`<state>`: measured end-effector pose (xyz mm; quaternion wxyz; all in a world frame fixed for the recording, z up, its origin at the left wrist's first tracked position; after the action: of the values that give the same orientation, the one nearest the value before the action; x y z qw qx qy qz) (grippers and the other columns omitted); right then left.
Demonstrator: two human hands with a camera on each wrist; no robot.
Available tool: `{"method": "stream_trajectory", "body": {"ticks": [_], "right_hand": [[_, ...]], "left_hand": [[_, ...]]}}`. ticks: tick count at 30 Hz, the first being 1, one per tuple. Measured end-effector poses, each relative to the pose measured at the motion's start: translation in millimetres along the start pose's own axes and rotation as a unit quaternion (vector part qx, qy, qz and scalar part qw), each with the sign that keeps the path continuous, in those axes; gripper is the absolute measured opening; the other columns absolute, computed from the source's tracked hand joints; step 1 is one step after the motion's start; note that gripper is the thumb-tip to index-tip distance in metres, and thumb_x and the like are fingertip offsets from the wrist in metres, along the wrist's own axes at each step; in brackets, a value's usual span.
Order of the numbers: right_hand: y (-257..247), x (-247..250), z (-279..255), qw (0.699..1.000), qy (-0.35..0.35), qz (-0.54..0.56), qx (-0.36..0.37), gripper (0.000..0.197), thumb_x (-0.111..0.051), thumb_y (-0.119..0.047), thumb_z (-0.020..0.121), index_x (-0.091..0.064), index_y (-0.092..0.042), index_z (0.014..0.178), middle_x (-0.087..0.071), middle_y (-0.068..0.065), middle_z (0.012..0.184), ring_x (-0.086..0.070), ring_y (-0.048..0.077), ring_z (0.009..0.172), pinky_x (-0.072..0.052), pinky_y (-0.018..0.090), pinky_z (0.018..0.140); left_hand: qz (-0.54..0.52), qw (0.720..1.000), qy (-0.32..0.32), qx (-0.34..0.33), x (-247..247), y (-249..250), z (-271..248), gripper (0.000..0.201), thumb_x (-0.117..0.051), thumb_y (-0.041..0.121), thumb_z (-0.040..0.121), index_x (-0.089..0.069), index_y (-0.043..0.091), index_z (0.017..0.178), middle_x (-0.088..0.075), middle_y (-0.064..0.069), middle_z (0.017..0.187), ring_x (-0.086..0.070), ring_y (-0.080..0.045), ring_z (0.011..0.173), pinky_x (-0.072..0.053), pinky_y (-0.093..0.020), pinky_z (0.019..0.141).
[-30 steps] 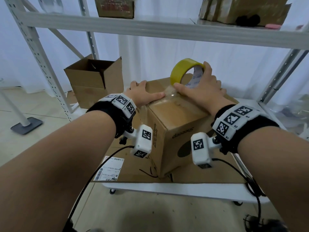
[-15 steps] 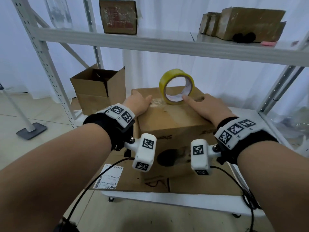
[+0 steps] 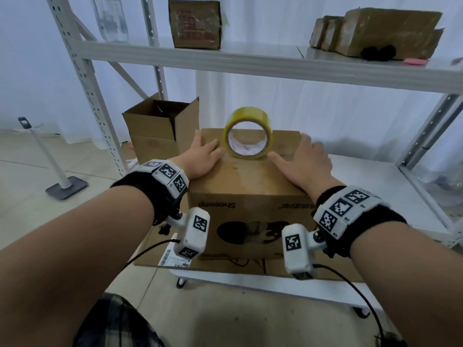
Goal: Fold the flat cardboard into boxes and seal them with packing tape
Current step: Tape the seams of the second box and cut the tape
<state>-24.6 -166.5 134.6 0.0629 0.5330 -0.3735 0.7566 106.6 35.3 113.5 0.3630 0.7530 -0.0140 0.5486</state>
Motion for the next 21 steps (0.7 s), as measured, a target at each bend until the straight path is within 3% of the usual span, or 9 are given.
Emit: {"method": "stream_trajectory", "body": {"ticks": [2, 4, 6, 9, 11, 13, 16, 18, 21], "right_hand": [[-31, 8, -4, 0.989, 0.025, 0.089, 0.114, 0.093, -0.064, -0.049, 0.082, -0.010, -0.024, 0.154, -0.019, 0.015, 0.154, -0.020, 0.032, 0.143, -0.022, 0.047, 0.116], [-64, 12, -13, 0.970, 0.006, 0.128, 0.204, 0.092, -0.065, -0.034, 0.081, -0.008, -0.035, 0.153, -0.011, 0.010, 0.157, -0.014, 0.028, 0.146, -0.021, 0.045, 0.117], [-93, 14, -17, 0.960, 0.003, 0.111, 0.256, 0.089, -0.066, -0.030, 0.082, -0.012, -0.038, 0.153, -0.011, 0.007, 0.158, -0.017, 0.028, 0.145, -0.025, 0.044, 0.113], [-128, 6, -20, 0.949, -0.016, 0.057, 0.310, 0.078, -0.059, -0.035, 0.078, -0.029, -0.033, 0.150, -0.027, 0.005, 0.154, -0.028, 0.030, 0.139, -0.028, 0.045, 0.113], [-134, 1, -16, 0.949, -0.019, 0.057, 0.309, 0.066, -0.056, -0.024, 0.084, -0.036, -0.025, 0.148, -0.040, 0.006, 0.146, -0.037, 0.027, 0.133, -0.032, 0.043, 0.111], [-125, 5, -8, 0.958, 0.008, 0.091, 0.273, 0.063, -0.050, -0.008, 0.090, -0.033, -0.021, 0.149, -0.041, 0.009, 0.143, -0.039, 0.026, 0.132, -0.034, 0.037, 0.108], [-105, 14, -1, 0.968, 0.049, 0.080, 0.231, 0.082, -0.037, 0.014, 0.085, -0.027, -0.034, 0.150, -0.029, 0.008, 0.147, -0.034, 0.026, 0.128, -0.036, 0.029, 0.092], [-99, 14, 0, 0.969, 0.048, 0.032, 0.242, 0.079, -0.037, 0.015, 0.085, -0.036, -0.035, 0.147, -0.028, 0.007, 0.148, -0.031, 0.027, 0.129, -0.036, 0.029, 0.090], [-98, 13, 4, 0.969, 0.007, 0.079, 0.233, 0.055, -0.051, -0.007, 0.089, -0.048, -0.028, 0.140, -0.035, 0.005, 0.143, -0.032, 0.028, 0.132, -0.034, 0.034, 0.106]], "left_hand": [[-0.007, 1.000, -0.014, -0.024, -2, 1, 2, 0.055, -0.029, 0.037, 0.104, -0.014, 0.019, 0.154, 0.015, -0.005, 0.161, -0.001, -0.024, 0.149, -0.006, -0.036, 0.119], [0.010, 0.999, -0.004, -0.052, 0, 1, 2, 0.053, -0.032, 0.033, 0.104, -0.021, 0.017, 0.153, -0.001, -0.005, 0.162, -0.008, -0.021, 0.148, -0.009, -0.034, 0.119], [0.030, 0.997, 0.024, -0.072, 3, 3, 1, 0.048, -0.033, 0.029, 0.104, -0.030, 0.017, 0.150, -0.017, -0.005, 0.160, -0.019, -0.021, 0.145, -0.016, -0.031, 0.117], [0.023, 0.993, 0.057, -0.098, 8, 7, -3, 0.041, -0.034, 0.022, 0.104, -0.043, 0.013, 0.143, -0.035, -0.004, 0.152, -0.034, -0.023, 0.137, -0.025, -0.029, 0.110], [0.008, 0.993, 0.057, -0.100, 8, 3, -2, 0.039, -0.034, 0.019, 0.104, -0.047, 0.011, 0.139, -0.037, -0.004, 0.150, -0.035, -0.023, 0.137, -0.024, -0.029, 0.111], [0.006, 0.996, 0.047, -0.082, 6, -2, 0, 0.043, -0.032, 0.021, 0.104, -0.039, 0.011, 0.145, -0.026, -0.004, 0.157, -0.024, -0.021, 0.144, -0.016, -0.030, 0.117], [0.025, 0.996, 0.043, -0.071, 4, -3, 2, 0.046, -0.028, 0.022, 0.105, -0.029, 0.013, 0.150, -0.015, -0.004, 0.160, -0.014, -0.020, 0.147, -0.009, -0.027, 0.116], [0.038, 0.995, 0.047, -0.075, 6, 0, 2, 0.046, -0.027, 0.022, 0.106, -0.027, 0.013, 0.150, -0.015, -0.005, 0.160, -0.014, -0.020, 0.147, -0.009, -0.027, 0.116], [0.051, 0.995, 0.052, -0.073, 7, 0, 5, 0.046, -0.028, 0.022, 0.105, -0.029, 0.012, 0.150, -0.016, -0.005, 0.160, -0.017, -0.020, 0.147, -0.011, -0.028, 0.116]]}}
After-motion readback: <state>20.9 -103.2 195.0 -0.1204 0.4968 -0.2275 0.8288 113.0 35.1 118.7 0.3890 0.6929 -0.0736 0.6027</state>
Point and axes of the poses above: each hand's wrist, its own z-axis towards the middle knuckle, its own x-axis out of the back of the hand, y = z × x, the point moved 9 cm from there along z, towards the middle knuckle
